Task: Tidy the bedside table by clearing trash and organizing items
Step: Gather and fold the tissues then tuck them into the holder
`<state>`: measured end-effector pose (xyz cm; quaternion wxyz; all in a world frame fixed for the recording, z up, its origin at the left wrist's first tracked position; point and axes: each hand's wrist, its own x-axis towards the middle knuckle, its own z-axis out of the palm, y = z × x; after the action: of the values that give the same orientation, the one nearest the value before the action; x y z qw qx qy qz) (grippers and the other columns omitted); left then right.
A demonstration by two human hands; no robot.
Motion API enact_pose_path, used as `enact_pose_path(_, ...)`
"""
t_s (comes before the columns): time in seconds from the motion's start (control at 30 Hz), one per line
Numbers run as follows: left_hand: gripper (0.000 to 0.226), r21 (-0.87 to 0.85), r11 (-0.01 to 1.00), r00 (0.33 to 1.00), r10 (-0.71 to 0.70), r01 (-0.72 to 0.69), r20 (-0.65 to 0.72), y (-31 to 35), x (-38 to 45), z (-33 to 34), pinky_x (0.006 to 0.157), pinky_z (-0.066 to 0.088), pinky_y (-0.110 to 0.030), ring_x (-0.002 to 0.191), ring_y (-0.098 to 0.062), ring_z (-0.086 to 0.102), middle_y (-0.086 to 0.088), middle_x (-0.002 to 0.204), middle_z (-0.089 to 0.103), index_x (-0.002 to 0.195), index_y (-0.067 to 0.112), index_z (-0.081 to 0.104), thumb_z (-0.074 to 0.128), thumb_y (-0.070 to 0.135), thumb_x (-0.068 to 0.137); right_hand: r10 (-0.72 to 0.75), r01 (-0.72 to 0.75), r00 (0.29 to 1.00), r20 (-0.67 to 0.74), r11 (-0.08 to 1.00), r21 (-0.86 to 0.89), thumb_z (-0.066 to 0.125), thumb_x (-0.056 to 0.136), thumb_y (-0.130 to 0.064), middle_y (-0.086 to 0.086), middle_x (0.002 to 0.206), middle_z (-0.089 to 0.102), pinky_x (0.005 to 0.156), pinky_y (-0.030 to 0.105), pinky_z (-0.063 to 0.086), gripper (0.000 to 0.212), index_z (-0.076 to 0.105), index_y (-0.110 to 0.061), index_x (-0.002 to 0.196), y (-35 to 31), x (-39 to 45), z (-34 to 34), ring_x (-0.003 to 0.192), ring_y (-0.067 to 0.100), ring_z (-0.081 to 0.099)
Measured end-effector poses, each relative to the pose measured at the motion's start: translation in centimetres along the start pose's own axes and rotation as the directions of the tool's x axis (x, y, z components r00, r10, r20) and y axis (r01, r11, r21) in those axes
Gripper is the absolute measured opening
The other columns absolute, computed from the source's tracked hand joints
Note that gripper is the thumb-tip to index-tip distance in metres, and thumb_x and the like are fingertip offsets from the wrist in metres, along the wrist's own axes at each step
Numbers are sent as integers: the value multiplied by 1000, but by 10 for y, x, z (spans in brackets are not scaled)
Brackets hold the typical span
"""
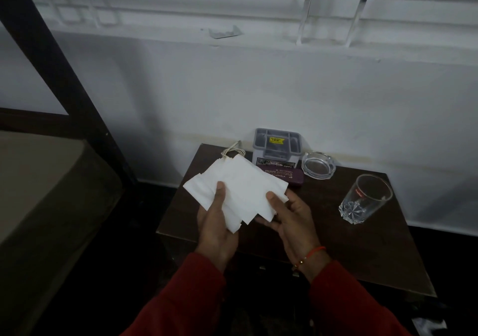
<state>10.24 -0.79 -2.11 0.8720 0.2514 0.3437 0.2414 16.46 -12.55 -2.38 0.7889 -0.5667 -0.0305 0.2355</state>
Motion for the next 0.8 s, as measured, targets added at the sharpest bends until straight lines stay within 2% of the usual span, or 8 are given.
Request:
enact_pose_path(0.13,28,-9,1000,1000,-12,11,-27,0,2,-1,73,65,-44,97,-26,78,-5,110,80,120,26,67,71,30,93,-75,78,995,-68,996,49,59,96,-7,0,104,78,85,43,60,21,71,-17,109,-6,3,0,98,16,74)
enact_pose_path(0.3,22,14,1000,999,1,-1,-39,0,0,1,76,63,-43,99,-27,76,-5,108,80,120,26,66,67,28,97,-81,87,994,-75,993,80,58,97,-8,4,110,76,69,42,63,22,68,-16,115,-10,5,-5,100,21,73)
enact_pose_path(0.4,29,128,989,994,84,-74,-77,-3,-1,0,89,60,-50,106,-28,73,-6,117,76,129,23,64,63,24,100,-109,113,990,-92,993,42,59,97,-9,6,109,75,67,42,63,23,67,-15,118,-8,5,-5,95,21,73)
enact_pose_path(0.47,28,246,960,984,155,-130,-83,-5,0,1,95,57,-53,105,-27,71,-5,115,74,131,22,63,60,22,102,-119,123,988,-102,992,32,59,97,-10,8,107,75,67,42,62,22,68,-15,116,-6,6,-5,89,20,73)
enact_pose_path(0.57,21,409,894,974,222,-181,-55,-7,-1,2,91,58,-48,96,-22,69,-2,106,71,122,25,64,53,19,106,-127,129,987,-95,991,23,59,98,-12,11,96,75,58,33,57,17,68,-13,112,-7,5,-5,70,20,70)
enact_pose_path(0.63,19,456,869,970,237,-191,-44,-8,1,2,91,57,-49,94,-22,68,-3,104,70,119,21,64,50,18,107,-131,133,988,-81,991,26,58,98,-15,11,89,75,52,30,51,18,68,-10,113,-8,5,-5,64,21,67)
enact_pose_path(0.73,25,386,909,980,193,-156,-58,-7,-2,3,97,56,-54,102,-26,70,-5,111,74,126,20,64,51,29,107,-147,148,987,-58,989,17,58,98,-16,15,89,74,48,30,46,22,66,-5,116,-6,5,-6,62,22,66)
enact_pose_path(0.8,48,222,973,997,70,-63,-20,-4,-7,6,100,55,-55,109,-30,72,-7,118,76,130,19,65,55,54,97,-170,168,984,-60,985,-38,59,98,-16,18,83,73,44,29,44,20,67,-4,112,-3,4,-6,59,24,65)
